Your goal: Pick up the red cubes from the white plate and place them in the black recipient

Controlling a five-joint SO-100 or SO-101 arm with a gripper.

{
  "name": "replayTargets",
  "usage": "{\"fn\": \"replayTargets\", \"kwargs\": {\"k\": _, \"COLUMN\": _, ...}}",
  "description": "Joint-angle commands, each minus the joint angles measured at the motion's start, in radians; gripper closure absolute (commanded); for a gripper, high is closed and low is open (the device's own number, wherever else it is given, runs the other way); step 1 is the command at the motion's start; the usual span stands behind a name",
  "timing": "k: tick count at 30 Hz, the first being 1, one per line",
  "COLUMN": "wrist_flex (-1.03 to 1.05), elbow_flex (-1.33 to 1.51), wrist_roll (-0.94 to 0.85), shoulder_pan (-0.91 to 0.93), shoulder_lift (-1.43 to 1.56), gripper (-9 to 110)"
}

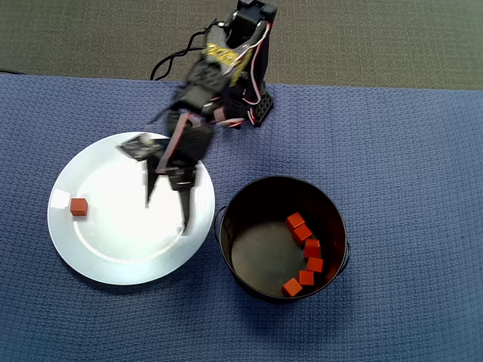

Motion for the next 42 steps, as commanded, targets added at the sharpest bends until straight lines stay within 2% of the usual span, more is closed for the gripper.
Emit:
{"fn": "replayTargets", "kwargs": {"k": 1, "wrist_flex": -0.179, "elbow_flex": 0.005, "wrist_roll": -0.247, "shoulder_pan": 0.172, "shoulder_lift": -0.081, "gripper": 62}}
{"fn": "replayTargets", "kwargs": {"k": 5, "wrist_flex": -0.273, "elbow_flex": -0.026, "wrist_roll": -0.362, "shoulder_pan": 0.264, "shoulder_lift": -0.189, "gripper": 63}}
{"fn": "replayTargets", "kwargs": {"k": 12, "wrist_flex": -0.351, "elbow_flex": -0.132, "wrist_roll": -0.440, "shoulder_pan": 0.362, "shoulder_lift": -0.379, "gripper": 62}}
{"fn": "replayTargets", "kwargs": {"k": 42, "wrist_flex": -0.525, "elbow_flex": -0.250, "wrist_roll": -0.469, "shoulder_pan": 0.430, "shoulder_lift": -0.686, "gripper": 64}}
